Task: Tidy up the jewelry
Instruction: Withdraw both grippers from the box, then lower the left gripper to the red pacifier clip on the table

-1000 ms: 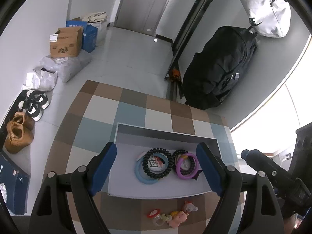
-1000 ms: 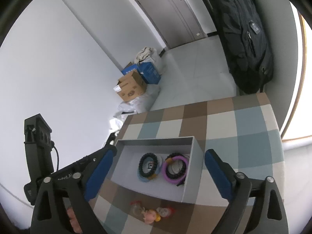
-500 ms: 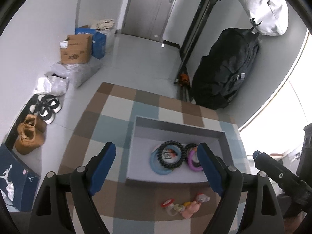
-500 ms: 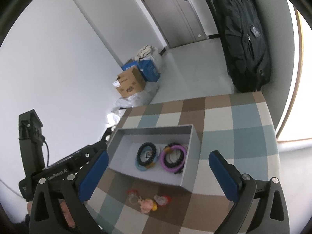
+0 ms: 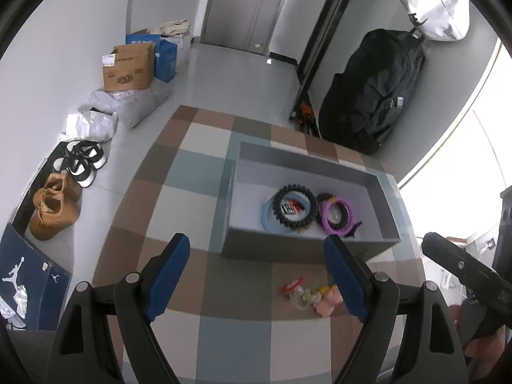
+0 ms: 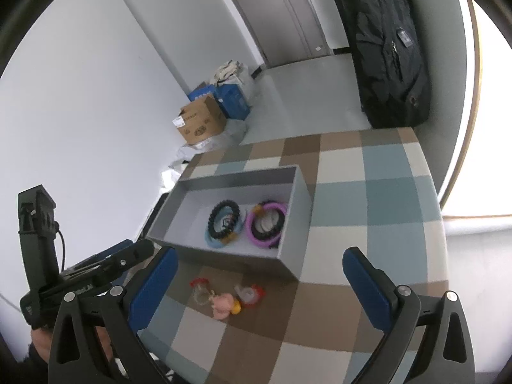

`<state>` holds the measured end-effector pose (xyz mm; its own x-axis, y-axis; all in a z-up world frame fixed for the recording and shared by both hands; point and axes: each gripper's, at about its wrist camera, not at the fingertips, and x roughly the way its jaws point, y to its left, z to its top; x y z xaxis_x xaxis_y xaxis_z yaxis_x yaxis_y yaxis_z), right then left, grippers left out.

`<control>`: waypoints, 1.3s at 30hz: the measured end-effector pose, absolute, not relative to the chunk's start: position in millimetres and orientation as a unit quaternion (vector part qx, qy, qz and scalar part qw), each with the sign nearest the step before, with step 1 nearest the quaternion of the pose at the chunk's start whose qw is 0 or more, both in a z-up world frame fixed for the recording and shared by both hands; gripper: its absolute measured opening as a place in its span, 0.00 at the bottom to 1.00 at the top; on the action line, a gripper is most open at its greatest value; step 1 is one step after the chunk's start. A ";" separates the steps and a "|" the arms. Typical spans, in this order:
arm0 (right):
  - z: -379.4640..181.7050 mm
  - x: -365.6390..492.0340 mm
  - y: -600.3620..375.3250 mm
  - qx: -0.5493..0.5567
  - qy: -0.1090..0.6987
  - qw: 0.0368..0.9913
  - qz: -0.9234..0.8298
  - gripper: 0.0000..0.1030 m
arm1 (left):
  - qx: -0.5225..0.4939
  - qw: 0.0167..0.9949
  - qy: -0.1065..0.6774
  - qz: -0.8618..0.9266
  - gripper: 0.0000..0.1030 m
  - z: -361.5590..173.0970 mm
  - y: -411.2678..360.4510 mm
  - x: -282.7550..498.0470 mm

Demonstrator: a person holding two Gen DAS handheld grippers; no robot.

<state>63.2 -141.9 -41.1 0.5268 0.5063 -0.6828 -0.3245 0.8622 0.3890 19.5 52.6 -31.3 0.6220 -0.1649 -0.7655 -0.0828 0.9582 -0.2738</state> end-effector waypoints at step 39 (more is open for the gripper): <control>-51.4 50.3 -152.0 0.111 0.447 0.855 0.239 1.00 | -0.149 0.830 0.531 -0.084 0.14 -72.6 23.1 29.6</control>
